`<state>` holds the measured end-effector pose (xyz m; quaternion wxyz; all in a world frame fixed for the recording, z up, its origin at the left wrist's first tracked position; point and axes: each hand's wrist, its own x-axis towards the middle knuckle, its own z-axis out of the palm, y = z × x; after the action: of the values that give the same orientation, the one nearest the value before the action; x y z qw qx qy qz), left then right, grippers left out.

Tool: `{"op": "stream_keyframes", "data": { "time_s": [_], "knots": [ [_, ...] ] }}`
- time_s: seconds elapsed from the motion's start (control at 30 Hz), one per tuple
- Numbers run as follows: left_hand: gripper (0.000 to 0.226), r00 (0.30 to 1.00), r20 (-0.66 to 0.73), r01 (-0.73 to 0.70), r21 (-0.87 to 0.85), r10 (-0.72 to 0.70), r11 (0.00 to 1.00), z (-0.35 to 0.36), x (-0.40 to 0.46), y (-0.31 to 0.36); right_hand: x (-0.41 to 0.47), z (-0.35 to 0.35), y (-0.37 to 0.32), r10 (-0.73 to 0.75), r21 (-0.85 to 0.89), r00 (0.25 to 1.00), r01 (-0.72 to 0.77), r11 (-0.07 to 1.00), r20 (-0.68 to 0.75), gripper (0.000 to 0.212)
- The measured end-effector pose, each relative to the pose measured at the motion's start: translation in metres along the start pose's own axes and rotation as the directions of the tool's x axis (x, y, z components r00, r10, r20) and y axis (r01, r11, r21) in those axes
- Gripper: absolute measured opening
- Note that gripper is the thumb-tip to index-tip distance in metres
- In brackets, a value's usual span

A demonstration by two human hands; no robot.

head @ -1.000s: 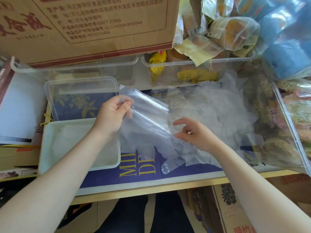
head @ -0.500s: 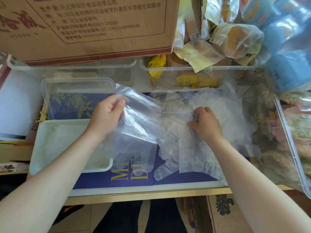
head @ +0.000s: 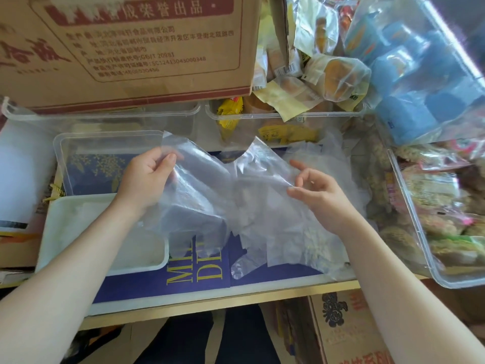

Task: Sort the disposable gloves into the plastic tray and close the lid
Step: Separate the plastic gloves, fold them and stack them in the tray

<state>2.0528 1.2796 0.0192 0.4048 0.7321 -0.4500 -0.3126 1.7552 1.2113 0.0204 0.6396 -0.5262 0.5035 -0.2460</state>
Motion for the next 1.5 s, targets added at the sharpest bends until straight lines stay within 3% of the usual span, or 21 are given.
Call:
{"op": "stream_keyframes", "data": {
  "time_s": [0.17, 0.23, 0.33, 0.47, 0.53, 0.6, 0.67, 0.73, 0.87, 0.97, 1.03, 1.17, 1.33, 1.43, 1.5],
  "knots": [
    [0.026, 1.000, 0.008, -0.020, 0.006, 0.020, 1.000, -0.010, -0.005, 0.003, 0.001, 0.010, -0.004, 0.006, 0.029, 0.931, 0.004, 1.000, -0.365, 0.003],
    [0.027, 0.999, 0.010, -0.033, 0.003, 0.033, 0.999, -0.016, -0.007, 0.003, 0.001, 0.014, -0.007, 0.025, 0.018, 0.882, -0.019, 1.000, -0.470, 0.019],
    [0.027, 0.999, -0.003, -0.050, -0.009, 0.050, 0.999, -0.026, -0.010, 0.002, -0.002, 0.015, -0.016, 0.091, 0.089, 0.862, -0.053, 0.995, -0.498, 0.041],
    [0.015, 0.999, -0.008, -0.054, -0.010, 0.054, 0.998, -0.036, -0.009, 0.005, -0.006, 0.014, -0.028, 0.144, 0.065, 0.849, -0.129, 0.990, -0.508, 0.018],
    [0.025, 0.996, -0.054, -0.075, -0.001, 0.075, 0.997, -0.039, -0.008, 0.006, -0.010, 0.016, -0.034, 0.119, -0.043, 0.822, -0.172, 0.984, -0.557, 0.011],
    [0.034, 0.983, -0.113, -0.138, 0.045, 0.143, 0.989, -0.039, -0.010, 0.010, -0.016, 0.022, -0.040, 0.012, -0.262, 0.799, -0.211, 0.942, -0.601, 0.029],
    [0.031, 0.964, -0.155, -0.204, 0.093, 0.216, 0.975, -0.037, -0.015, 0.020, -0.027, 0.037, -0.048, -0.057, -0.432, 0.805, -0.256, 0.865, -0.591, 0.033],
    [0.028, 0.941, -0.154, -0.283, 0.134, 0.302, 0.950, -0.032, -0.024, 0.032, -0.036, 0.059, -0.054, -0.014, -0.432, 0.839, -0.265, 0.862, -0.544, 0.038],
    [0.032, 0.897, 0.025, -0.439, 0.145, 0.441, 0.887, -0.013, -0.044, 0.040, -0.046, 0.102, -0.057, 0.122, -0.056, 0.865, -0.170, 0.984, -0.486, 0.038],
    [0.026, 0.873, 0.169, -0.476, 0.093, 0.457, 0.875, 0.001, -0.060, 0.037, -0.053, 0.125, -0.061, 0.181, 0.231, 0.903, -0.095, 0.968, -0.389, 0.038],
    [0.029, 0.860, 0.250, -0.470, 0.050, 0.445, 0.881, 0.006, -0.069, 0.036, -0.058, 0.136, -0.065, 0.152, 0.308, 0.924, -0.040, 0.950, -0.349, 0.040],
    [0.037, 0.856, 0.315, -0.406, -0.081, 0.410, 0.910, 0.006, -0.078, 0.045, -0.056, 0.143, -0.063, 0.044, 0.221, 0.907, 0.055, 0.974, -0.419, 0.042],
    [0.035, 0.822, 0.465, -0.176, -0.344, 0.330, 0.922, 0.000, -0.081, 0.047, -0.054, 0.147, -0.052, -0.198, -0.179, 0.848, 0.123, 0.976, -0.491, 0.047],
    [0.069, 0.808, 0.488, -0.179, -0.331, 0.330, 0.926, -0.002, -0.082, 0.047, -0.057, 0.150, -0.049, -0.276, -0.258, 0.841, 0.169, 0.951, -0.466, 0.047],
    [0.068, 0.834, 0.454, -0.200, -0.281, 0.313, 0.939, -0.002, -0.082, 0.046, -0.060, 0.152, -0.047, -0.264, -0.184, 0.859, 0.202, 0.962, -0.438, 0.049]
  ]
}}
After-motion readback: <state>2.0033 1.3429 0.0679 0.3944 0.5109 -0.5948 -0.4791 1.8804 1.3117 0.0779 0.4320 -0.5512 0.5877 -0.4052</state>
